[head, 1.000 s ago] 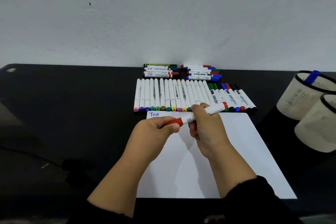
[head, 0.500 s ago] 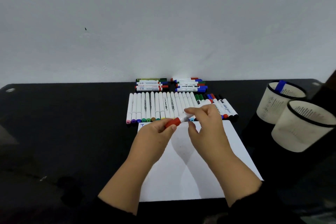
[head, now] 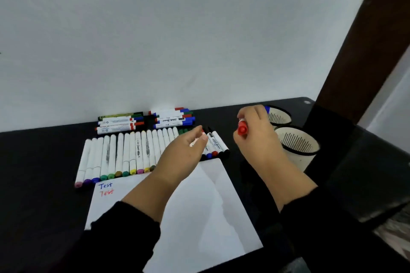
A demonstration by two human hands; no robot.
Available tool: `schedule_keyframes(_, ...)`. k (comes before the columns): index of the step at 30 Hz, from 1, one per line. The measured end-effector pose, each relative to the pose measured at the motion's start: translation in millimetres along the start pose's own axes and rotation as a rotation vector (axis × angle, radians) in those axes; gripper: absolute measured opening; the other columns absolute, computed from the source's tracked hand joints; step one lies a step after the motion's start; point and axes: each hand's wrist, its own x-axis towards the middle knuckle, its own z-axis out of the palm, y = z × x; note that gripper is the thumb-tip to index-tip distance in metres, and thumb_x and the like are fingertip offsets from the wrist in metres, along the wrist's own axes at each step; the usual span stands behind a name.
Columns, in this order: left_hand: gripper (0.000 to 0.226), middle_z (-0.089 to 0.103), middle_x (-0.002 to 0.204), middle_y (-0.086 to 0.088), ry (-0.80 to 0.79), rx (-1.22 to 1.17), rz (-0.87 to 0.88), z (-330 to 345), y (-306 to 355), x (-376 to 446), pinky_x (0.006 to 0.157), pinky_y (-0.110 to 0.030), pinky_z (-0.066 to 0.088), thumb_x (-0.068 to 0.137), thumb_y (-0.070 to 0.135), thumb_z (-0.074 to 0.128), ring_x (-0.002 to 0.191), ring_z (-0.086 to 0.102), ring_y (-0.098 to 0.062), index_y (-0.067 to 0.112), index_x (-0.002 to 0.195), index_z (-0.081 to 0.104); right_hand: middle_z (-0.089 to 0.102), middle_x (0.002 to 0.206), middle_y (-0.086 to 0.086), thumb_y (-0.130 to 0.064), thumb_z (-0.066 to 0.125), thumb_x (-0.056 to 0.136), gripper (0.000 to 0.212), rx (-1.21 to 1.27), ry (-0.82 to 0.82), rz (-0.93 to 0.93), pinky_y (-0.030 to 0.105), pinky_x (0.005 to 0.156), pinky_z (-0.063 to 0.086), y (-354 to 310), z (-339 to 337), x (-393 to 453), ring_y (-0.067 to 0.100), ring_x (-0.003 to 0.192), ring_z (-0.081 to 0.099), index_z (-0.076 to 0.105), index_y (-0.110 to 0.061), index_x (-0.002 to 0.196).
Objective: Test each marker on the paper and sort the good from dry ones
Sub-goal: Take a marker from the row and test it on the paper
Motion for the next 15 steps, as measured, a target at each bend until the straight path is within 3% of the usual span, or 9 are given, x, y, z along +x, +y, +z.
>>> schedule_keyframes(3, 0.052, 0.029, 0.152, 0.002, -0.049, 0.268, -0.035, 25, -14, 27, 0.109, -0.032, 0.026, 0.098, 0.041, 0.037, 0.138, 0.028, -0.016, 0.027, 0.147, 0.026, 0.047, 0.108, 0.001, -0.001, 0.057, 0.084, 0.02, 0.08, 0.038, 0.037, 0.018, 0.067, 0.039, 23, -13, 8, 0.017, 0.088, 0.052, 0.056, -0.007, 0.103)
schedule_keyframes(9, 0.061, 0.009, 0.157, -0.003, -0.032, 0.768, 0.016, 57, -52, 51, 0.118, -0.035, 0.008, 0.099, 0.046, 0.024, 0.145, 0.005, -0.019, 0.016, 0.15, 0.01, 0.047, 0.103, -0.008, -0.005, 0.055, 0.088, 0.017, 0.095, 0.023, 0.115, 0.007, 0.064, 0.038, 56, -33, 19, 0.015, 0.093, 0.053, 0.057, -0.012, 0.103)
schedule_keyframes(15, 0.061, 0.002, 0.158, -0.004, -0.054, 0.854, 0.01, 65, -69, 46, 0.117, -0.034, 0.001, 0.099, 0.045, 0.019, 0.145, 0.0, -0.019, 0.015, 0.15, 0.008, 0.046, 0.1, -0.008, -0.007, 0.05, 0.091, 0.015, 0.091, -0.046, 0.146, 0.017, 0.071, 0.044, 71, -35, 29, 0.01, 0.083, 0.052, 0.056, -0.014, 0.103)
